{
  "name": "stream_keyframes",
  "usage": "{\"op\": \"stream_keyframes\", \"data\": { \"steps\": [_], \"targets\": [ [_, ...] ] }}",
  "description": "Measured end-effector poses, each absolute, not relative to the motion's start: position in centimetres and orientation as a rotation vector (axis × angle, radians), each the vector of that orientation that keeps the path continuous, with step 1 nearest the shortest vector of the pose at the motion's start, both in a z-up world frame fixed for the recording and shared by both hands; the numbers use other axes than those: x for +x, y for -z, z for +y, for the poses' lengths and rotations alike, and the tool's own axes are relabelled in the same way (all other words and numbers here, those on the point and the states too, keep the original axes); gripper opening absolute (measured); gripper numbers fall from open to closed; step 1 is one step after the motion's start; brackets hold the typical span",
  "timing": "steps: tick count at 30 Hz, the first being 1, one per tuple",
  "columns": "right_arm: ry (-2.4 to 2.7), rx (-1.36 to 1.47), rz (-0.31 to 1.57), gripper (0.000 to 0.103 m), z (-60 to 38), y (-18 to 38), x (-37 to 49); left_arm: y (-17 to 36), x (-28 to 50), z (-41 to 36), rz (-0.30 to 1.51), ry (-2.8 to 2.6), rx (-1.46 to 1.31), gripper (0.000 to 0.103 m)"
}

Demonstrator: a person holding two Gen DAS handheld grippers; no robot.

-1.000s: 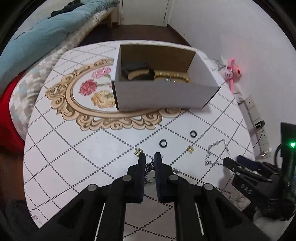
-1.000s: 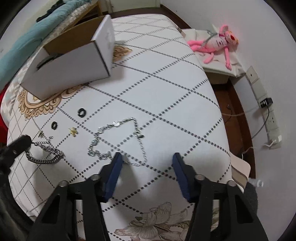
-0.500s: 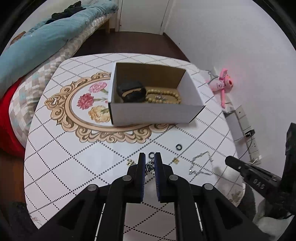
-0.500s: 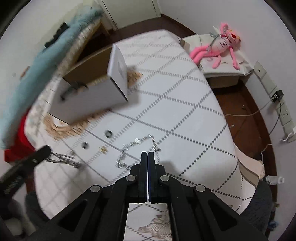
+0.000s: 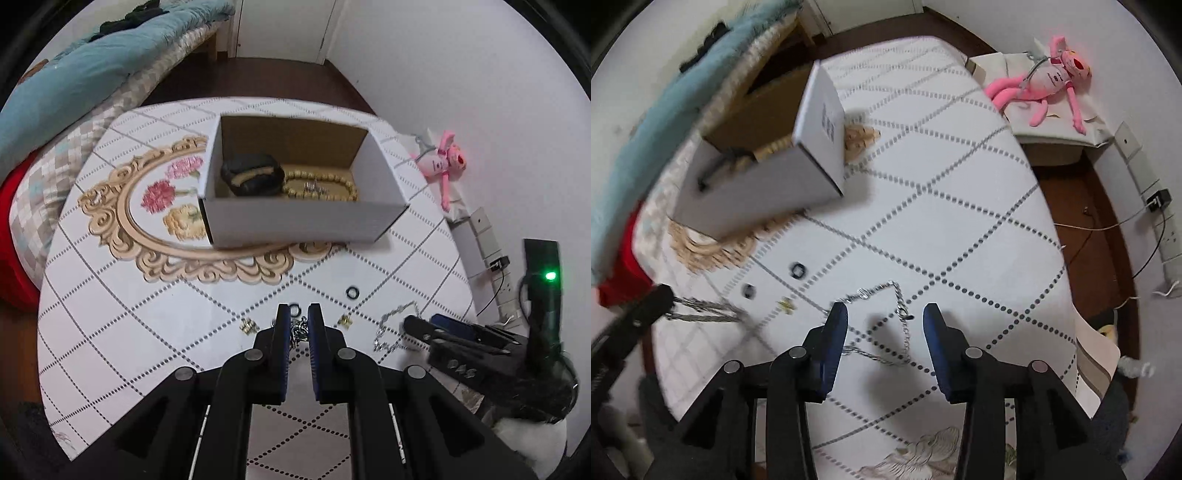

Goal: Organize jewelry
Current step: 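Close left tool on the chain bracelet while right tool closes on the necklace, then lift and carry both silver chains toward the box with both tools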

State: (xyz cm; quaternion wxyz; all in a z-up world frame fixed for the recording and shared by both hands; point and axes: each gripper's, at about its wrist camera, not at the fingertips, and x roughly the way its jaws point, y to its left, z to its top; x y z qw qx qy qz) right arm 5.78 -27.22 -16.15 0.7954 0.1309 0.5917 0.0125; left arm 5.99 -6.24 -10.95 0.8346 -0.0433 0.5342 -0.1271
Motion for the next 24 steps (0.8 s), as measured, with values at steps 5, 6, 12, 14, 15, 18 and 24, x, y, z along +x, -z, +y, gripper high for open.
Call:
{"op": "stream_keyframes", "data": {
  "steps": [5,6,12,14,15,18,24],
  "targets": [
    [0.039,0.107,1.237,0.021,-25.1,16.9,5.3,12.1,5.7,-6.5,1.157,0.266,-0.080,0.007],
    [0.065,0.071,1.222,0.006,-24.8,17.0,5.1,12.2,5.7,-6.5,1.158,0.266,-0.081,0.007],
    [0.055,0.195,1.196,0.000,-26.7,16.7,4.6,11.1,5.7,-6.3,1.136,0.277,-0.089,0.007],
    [0.047,0.239,1.173,0.000,-27.4,16.0,4.2,10.5,5.7,-6.2,1.127,0.284,-0.097,0.007],
    [0.035,0.274,1.152,0.000,-27.9,15.3,3.9,10.1,5.7,-6.1,1.120,0.288,-0.102,0.007],
    [-0.001,0.309,1.114,0.000,-28.5,13.3,3.7,9.0,5.9,-5.8,1.105,0.299,-0.124,0.007],
    [-0.066,0.331,1.040,0.000,-27.6,8.8,3.9,6.3,6.4,-5.6,1.070,0.343,-0.185,0.007]
  ]
}}
